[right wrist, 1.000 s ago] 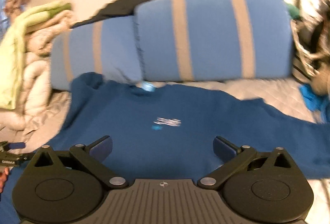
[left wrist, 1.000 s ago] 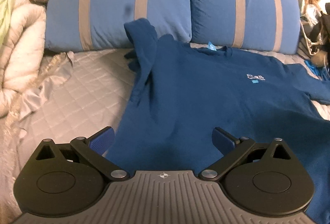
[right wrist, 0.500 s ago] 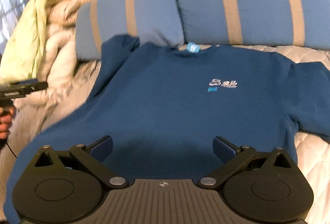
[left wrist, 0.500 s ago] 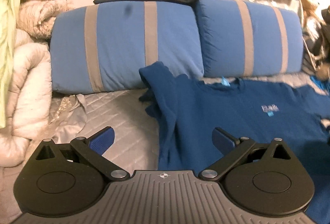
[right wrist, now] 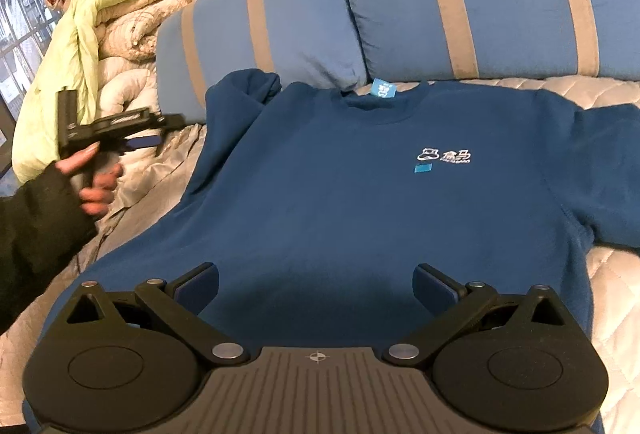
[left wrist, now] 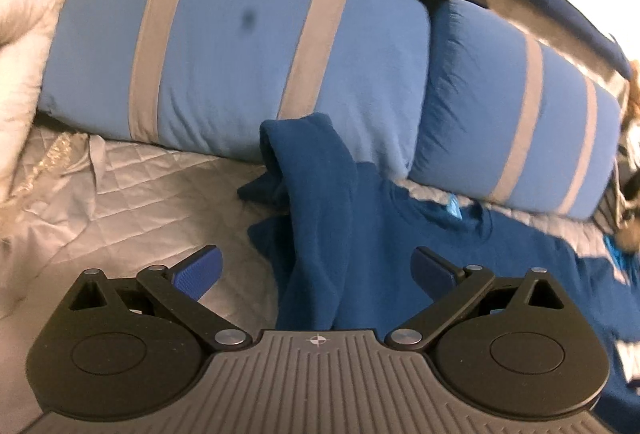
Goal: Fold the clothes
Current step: 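Move the left tool to the other sleeve cuff of the sweatshirt, then close the left tool on the sleeve cuff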
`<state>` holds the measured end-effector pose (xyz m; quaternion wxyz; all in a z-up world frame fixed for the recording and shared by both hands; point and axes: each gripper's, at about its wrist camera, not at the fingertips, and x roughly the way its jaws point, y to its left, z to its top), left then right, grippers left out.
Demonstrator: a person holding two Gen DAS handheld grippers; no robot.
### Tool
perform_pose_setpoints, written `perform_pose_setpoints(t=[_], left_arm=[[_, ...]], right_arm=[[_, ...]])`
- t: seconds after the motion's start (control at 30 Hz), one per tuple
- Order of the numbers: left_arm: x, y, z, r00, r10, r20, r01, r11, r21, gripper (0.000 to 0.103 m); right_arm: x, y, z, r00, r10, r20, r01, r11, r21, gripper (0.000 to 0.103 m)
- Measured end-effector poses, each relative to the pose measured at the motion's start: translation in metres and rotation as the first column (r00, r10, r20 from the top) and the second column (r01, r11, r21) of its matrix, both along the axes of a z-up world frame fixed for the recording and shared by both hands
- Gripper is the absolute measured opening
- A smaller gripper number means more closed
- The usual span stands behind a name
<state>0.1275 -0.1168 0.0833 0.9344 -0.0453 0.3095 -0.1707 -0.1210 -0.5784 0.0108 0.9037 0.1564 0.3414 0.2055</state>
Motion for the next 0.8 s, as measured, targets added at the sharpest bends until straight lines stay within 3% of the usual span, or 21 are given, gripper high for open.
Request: perform_pose_setpoints(t=[0.2,0.23,0.27,0.33,0.43,0.6,0.7,0.8], left_arm=[[0.036,-0.006,-0.007,1.000,0.016,-0.011,-0.017,0.997,-0.081,0.089],[0.042,-0.006,-0.009,1.000,0.019,-0.019,-0.021,0.995,-0.100,0.077],[0.048,-0.006,-0.011,0.999,0.021,-0.031,-0.025,0.992,-0.120,0.048],[0.059,-0.003,-0.015,0.997,0.019,-0.071,-0.030,0.987,-0.158,0.013],[0.059,0.001,-0.007,0.997,0.046,-0.064,-0.058,0.977,-0.204,0.009],[0.026,0.000,0.039,0.998,-0.013,0.057,0.022,0.986,-0.167,0.007],[-0.016,-0.015,0.059,0.981,-0.142,0.133,0.149,0.988,-0.044,0.007],[-0.054,-0.035,0.053,0.949,-0.293,0.119,0.283,0.954,0.097,0.008]], right_arm=[[0.004,0.000,-0.003,1.000,0.019,-0.021,-0.018,1.000,0.022,0.102],[0.005,0.001,-0.003,0.999,0.020,-0.025,-0.020,1.000,0.025,0.102],[0.006,0.001,-0.004,0.999,0.022,-0.029,-0.022,0.999,0.027,0.102],[0.007,0.000,-0.004,0.999,0.030,-0.034,-0.028,0.999,0.033,0.102],[0.009,-0.001,-0.006,0.998,0.045,-0.043,-0.042,0.998,0.052,0.102],[0.008,-0.003,-0.007,0.998,0.048,-0.047,-0.045,0.997,0.069,0.102],[0.009,-0.004,-0.007,0.997,0.047,-0.054,-0.042,0.996,0.082,0.102],[0.009,-0.005,-0.008,0.997,0.044,-0.056,-0.039,0.995,0.094,0.102]])
